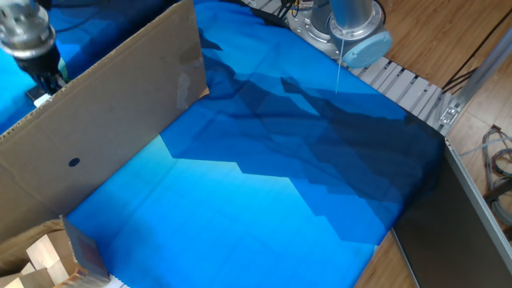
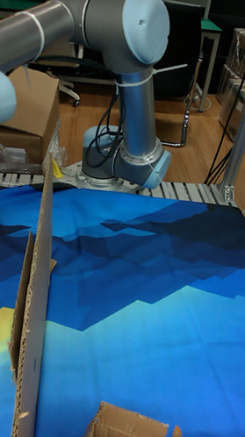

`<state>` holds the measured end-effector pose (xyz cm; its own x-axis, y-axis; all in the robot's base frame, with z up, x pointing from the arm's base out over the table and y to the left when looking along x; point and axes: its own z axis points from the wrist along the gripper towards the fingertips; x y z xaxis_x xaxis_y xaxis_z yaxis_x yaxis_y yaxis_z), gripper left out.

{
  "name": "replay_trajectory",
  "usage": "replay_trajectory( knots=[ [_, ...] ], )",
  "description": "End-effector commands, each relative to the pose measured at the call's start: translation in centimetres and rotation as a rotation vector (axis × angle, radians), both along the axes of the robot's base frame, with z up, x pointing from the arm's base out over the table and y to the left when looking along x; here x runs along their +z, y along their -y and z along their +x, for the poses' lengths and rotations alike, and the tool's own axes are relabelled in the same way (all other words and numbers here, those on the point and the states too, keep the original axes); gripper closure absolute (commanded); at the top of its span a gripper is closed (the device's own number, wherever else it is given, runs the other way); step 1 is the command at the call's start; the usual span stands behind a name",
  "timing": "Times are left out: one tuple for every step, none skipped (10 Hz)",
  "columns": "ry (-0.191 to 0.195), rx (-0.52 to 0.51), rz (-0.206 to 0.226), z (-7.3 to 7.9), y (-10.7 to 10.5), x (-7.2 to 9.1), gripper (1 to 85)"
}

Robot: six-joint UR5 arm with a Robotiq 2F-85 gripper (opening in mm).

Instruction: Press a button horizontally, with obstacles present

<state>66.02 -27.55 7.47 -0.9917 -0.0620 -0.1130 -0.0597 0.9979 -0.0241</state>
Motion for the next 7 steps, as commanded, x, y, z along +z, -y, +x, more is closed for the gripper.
replay_trajectory(
  knots=[
    [0.015,0.003,0.006,0.9,-0.4,-1.7,84.7],
    [0.018,0.005,0.007,1.1,-0.5,-2.1,84.7],
    [0.019,0.003,0.004,1.2,-0.6,-2.4,84.7],
    [0.022,0.005,-0.004,1.3,-0.4,-2.6,84.7],
    [0.026,0.005,-0.005,1.5,-0.4,-3.1,84.7],
    [0.029,0.007,-0.010,1.6,-0.2,-3.4,84.7],
    [0.032,0.007,-0.010,1.7,-0.1,-3.6,84.7]
  ],
)
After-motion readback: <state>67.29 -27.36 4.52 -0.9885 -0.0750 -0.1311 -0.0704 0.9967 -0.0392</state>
